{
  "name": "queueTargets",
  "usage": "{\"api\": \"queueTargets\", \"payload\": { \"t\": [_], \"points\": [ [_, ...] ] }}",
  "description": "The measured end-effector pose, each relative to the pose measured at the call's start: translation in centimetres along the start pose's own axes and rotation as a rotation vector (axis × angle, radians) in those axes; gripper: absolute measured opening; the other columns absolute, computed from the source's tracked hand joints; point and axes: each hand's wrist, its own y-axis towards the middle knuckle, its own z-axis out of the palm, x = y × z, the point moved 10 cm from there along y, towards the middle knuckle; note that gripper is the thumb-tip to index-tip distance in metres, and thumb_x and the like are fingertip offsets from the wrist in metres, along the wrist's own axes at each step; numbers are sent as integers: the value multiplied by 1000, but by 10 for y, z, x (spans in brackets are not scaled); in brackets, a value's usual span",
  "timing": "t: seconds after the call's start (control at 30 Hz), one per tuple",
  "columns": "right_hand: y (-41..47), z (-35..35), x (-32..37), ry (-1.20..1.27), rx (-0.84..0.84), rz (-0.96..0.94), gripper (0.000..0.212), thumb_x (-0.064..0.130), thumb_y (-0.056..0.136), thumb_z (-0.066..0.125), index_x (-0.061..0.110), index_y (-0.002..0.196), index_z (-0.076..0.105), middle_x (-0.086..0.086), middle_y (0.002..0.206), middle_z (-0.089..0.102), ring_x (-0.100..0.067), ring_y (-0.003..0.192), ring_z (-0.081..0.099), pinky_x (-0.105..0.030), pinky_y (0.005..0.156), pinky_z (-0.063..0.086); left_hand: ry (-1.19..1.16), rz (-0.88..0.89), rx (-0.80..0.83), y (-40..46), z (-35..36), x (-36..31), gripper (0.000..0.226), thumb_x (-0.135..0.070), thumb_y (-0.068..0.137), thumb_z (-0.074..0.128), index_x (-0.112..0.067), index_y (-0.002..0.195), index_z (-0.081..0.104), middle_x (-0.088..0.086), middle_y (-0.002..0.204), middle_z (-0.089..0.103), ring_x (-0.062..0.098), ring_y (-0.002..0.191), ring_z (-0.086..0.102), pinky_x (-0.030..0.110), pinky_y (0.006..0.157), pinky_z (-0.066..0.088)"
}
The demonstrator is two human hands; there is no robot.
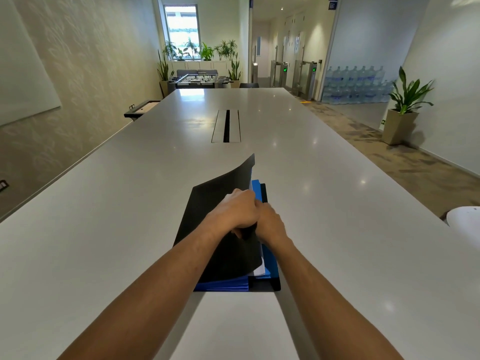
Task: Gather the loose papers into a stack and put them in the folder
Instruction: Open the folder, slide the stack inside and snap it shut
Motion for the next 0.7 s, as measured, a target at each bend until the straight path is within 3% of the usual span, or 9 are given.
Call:
{"api": "queueTargets", "payload": {
  "t": [0.07, 0.17, 0.3, 0.4, 0.47, 0.57, 0.63, 0.7],
  "points": [
    [-6, -18, -12, -137, -128, 33, 43, 24, 95, 54, 14, 135, 42, -12, 129, 48, -26, 97, 62, -32, 77, 48, -17, 11, 14, 0, 7, 0, 24, -23, 96, 49, -14, 118, 55, 2, 93, 55, 15, 74, 64, 23, 61, 54],
    [-16, -42, -35, -153, -283, 117, 38, 20, 97, 50, 12, 134, 43, -13, 132, 45, -25, 88, 63, -27, 65, 38, 6, 32, 9, 1, 18, -2, 26, -24, 93, 53, -19, 119, 55, 4, 103, 57, 16, 80, 63, 28, 69, 57],
    [-22, -52, -71, -18, -366, 226, 39, 14, 95, 54, 13, 133, 46, -13, 133, 46, -26, 90, 64, -26, 69, 42, 145, 77, -58, 2, 32, -9, 24, -31, 90, 53, -21, 111, 57, 0, 88, 59, 15, 73, 61, 32, 71, 56],
    [-22, -47, -86, 138, -383, 239, 32, 11, 95, 54, 12, 127, 53, -12, 125, 59, -26, 101, 65, -30, 82, 49, 217, 118, -142, 2, 45, -15, 29, -31, 89, 50, -20, 115, 54, 2, 82, 60, 19, 70, 61, 37, 72, 56],
    [-23, -42, -89, 246, -395, 243, 33, 10, 95, 55, 11, 127, 53, -11, 119, 66, -25, 104, 66, -30, 86, 50, 240, 144, -152, 2, 60, -15, 42, -39, 90, 47, -24, 129, 46, 4, 91, 64, 22, 82, 63, 38, 75, 54],
    [-28, -41, -89, 386, -443, 218, 36, 10, 95, 56, 12, 130, 50, -6, 102, 66, -21, 93, 68, -30, 85, 54, 292, 156, -153, 4, 81, -6, 64, -59, 88, 42, -26, 142, 35, 5, 114, 62, 24, 106, 53, 39, 83, 48],
    [-29, -39, -87, 423, -444, 187, 34, 13, 94, 58, 13, 128, 51, -2, 95, 64, -14, 84, 64, -27, 80, 56, 294, 192, -196, 3, 84, -1, 64, -63, 87, 41, -22, 136, 45, 3, 122, 59, 21, 109, 50, 38, 89, 44],
    [-26, -35, -82, 391, -417, 140, 29, 18, 94, 60, 14, 122, 57, -2, 99, 66, -9, 83, 61, -15, 74, 49, 183, 215, -227, 3, 81, 6, 55, -61, 89, 44, -22, 126, 57, 1, 126, 59, 19, 113, 50, 38, 94, 41]
  ]
}}
